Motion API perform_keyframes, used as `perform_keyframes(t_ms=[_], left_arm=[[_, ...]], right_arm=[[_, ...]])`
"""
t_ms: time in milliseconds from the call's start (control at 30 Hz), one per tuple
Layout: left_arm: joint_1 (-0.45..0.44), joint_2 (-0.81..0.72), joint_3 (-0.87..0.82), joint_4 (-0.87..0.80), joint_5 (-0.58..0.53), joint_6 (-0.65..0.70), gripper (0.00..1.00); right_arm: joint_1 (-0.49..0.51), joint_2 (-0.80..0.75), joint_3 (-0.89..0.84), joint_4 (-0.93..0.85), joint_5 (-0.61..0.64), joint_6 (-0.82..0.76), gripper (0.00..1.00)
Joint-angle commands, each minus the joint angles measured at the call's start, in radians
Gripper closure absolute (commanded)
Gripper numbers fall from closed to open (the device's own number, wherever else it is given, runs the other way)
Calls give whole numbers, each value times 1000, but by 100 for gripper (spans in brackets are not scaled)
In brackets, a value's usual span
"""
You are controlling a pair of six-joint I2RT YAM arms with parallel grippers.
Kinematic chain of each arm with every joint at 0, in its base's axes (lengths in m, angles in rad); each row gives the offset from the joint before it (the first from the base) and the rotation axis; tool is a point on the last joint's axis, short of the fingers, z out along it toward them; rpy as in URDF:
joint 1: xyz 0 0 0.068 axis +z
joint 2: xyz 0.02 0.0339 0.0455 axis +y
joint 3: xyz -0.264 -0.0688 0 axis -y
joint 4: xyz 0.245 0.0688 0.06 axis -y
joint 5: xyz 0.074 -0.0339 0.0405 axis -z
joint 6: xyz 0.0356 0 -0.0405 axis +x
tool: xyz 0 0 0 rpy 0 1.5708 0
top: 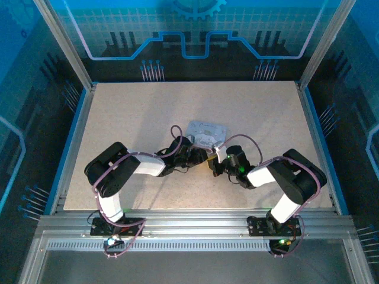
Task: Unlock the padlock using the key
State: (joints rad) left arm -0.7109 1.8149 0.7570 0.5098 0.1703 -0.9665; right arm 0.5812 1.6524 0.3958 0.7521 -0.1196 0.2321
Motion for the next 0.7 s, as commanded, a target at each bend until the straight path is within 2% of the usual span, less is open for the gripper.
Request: perform_keyframes(t_ms=[0, 367, 667], left_arm=[[-33, -9, 5, -79, 85, -3, 59], [-5, -122, -62, -96, 46, 11, 36], [34, -203, -168, 31, 10, -10, 33]], right_arm=[[-4, 21, 7, 76, 16, 19, 93], [5, 18, -2, 62, 5, 64, 93], [43, -46, -5, 13, -15, 171, 93]])
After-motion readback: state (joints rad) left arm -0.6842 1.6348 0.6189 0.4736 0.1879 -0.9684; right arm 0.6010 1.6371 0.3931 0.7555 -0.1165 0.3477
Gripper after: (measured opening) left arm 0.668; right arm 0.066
